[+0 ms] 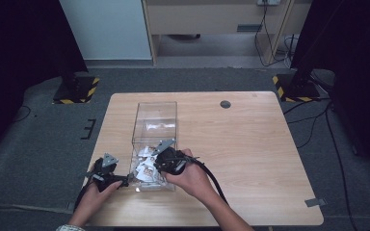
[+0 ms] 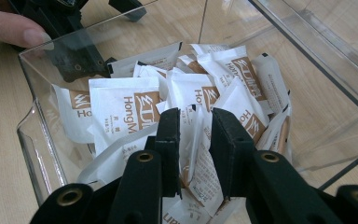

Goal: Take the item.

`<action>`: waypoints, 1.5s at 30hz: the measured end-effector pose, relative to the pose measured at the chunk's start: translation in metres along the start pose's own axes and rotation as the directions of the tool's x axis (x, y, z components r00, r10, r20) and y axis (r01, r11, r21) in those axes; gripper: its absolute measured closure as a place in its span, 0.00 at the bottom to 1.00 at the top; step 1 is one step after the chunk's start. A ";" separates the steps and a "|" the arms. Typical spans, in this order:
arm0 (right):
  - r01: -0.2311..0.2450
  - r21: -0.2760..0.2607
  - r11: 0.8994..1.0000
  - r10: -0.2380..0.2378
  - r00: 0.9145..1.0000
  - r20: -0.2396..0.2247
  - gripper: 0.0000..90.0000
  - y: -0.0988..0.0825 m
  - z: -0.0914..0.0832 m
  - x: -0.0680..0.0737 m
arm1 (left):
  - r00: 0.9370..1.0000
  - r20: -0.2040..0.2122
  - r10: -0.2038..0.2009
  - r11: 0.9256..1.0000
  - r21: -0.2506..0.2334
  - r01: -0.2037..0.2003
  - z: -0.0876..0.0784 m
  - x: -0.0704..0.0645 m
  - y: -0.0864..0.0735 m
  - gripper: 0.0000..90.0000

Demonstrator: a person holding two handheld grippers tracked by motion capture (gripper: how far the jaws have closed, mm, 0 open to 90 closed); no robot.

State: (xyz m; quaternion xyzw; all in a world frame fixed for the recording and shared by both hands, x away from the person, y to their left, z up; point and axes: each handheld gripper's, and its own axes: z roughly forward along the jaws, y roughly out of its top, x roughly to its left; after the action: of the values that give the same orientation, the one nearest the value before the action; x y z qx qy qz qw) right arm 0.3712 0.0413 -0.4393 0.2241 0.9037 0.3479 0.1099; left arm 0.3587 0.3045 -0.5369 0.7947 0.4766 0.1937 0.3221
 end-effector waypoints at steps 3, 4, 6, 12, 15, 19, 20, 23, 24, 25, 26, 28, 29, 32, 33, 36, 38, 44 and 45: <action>0.001 0.004 1.000 -0.001 1.000 0.003 0.82 -0.002 0.002 0.000 | 1.000 0.000 0.000 1.000 0.000 0.000 0.000 0.000 0.000 0.00; 0.002 0.006 1.000 -0.002 1.000 0.002 0.83 -0.002 0.002 0.000 | 1.000 0.000 0.000 1.000 0.000 0.000 0.000 0.000 0.000 0.00; -0.003 0.008 1.000 0.003 1.000 0.000 0.84 -0.001 0.002 0.000 | 1.000 0.000 0.000 1.000 0.000 0.000 0.000 0.000 0.000 0.00; 0.001 0.018 1.000 -0.001 1.000 0.000 0.87 -0.002 0.003 0.000 | 1.000 0.000 0.000 1.000 0.000 0.000 0.000 0.000 0.000 0.00; -0.005 0.025 1.000 0.005 1.000 0.001 0.89 -0.003 0.004 0.000 | 1.000 0.000 0.000 1.000 0.000 0.000 0.000 0.000 0.000 0.00; 0.001 0.037 0.999 -0.001 1.000 0.001 0.91 -0.003 0.006 0.000 | 1.000 0.000 0.000 1.000 0.000 0.000 0.000 0.000 0.000 0.00; 0.004 0.041 0.999 -0.004 1.000 0.002 0.92 -0.003 0.006 0.000 | 1.000 0.000 0.000 1.000 0.000 0.000 0.000 0.000 0.000 0.00; 0.008 0.048 0.999 -0.008 1.000 -0.005 0.98 -0.004 0.007 0.000 | 1.000 0.000 0.000 1.000 0.000 0.000 0.000 0.000 0.000 0.00; 0.007 0.047 0.999 -0.007 1.000 -0.006 0.99 -0.004 0.007 0.000 | 1.000 0.000 0.000 1.000 0.000 0.000 0.000 0.000 0.000 0.00; 0.004 0.039 0.999 -0.004 1.000 -0.008 0.99 -0.004 0.006 0.000 | 1.000 0.000 0.001 1.000 0.000 -0.001 0.000 0.000 0.000 0.00; 0.004 0.033 0.999 -0.004 1.000 -0.007 1.00 -0.003 0.005 0.000 | 1.000 0.000 0.001 1.000 0.000 -0.001 0.000 0.000 0.000 0.00; -0.004 0.012 1.000 0.004 1.000 -0.011 1.00 -0.002 0.001 0.000 | 1.000 0.000 0.000 1.000 0.000 0.000 0.000 0.000 0.000 0.00; -0.008 0.001 1.000 0.008 1.000 -0.013 1.00 0.000 -0.001 -0.001 | 1.000 0.000 0.000 1.000 0.000 0.000 0.000 0.000 0.000 0.00; -0.018 -0.022 1.000 0.017 1.000 -0.020 1.00 0.003 -0.008 -0.001 | 1.000 0.000 0.001 1.000 0.000 -0.001 0.000 0.000 0.000 0.00; -0.020 -0.029 0.999 0.019 1.000 -0.020 1.00 0.004 -0.010 -0.001 | 1.000 0.000 0.001 1.000 0.000 -0.001 0.000 0.000 0.000 0.00; -0.022 -0.045 0.999 0.021 1.000 -0.022 1.00 0.006 -0.017 -0.002 | 1.000 0.008 -0.001 1.000 -0.002 0.001 0.000 0.000 0.000 0.00; -0.022 -0.057 0.998 0.021 1.000 -0.021 1.00 0.008 -0.020 -0.002 | 1.000 0.008 -0.002 1.000 -0.001 0.002 0.000 0.000 0.000 0.00; -0.020 -0.082 0.996 0.017 0.999 -0.030 1.00 0.013 -0.026 -0.002 | 1.000 0.020 -0.008 1.000 -0.001 0.008 0.001 -0.001 0.000 0.00; -0.020 -0.085 0.996 0.017 0.999 -0.030 1.00 0.013 -0.027 -0.002 | 1.000 0.014 -0.006 1.000 -0.001 0.006 0.000 -0.001 0.000 0.00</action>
State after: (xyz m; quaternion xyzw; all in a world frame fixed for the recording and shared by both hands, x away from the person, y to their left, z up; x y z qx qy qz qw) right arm 0.3674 0.0337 -0.4104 0.2226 0.8874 0.3904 0.1031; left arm 0.3586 0.3038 -0.5372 0.7946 0.4766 0.1872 0.3263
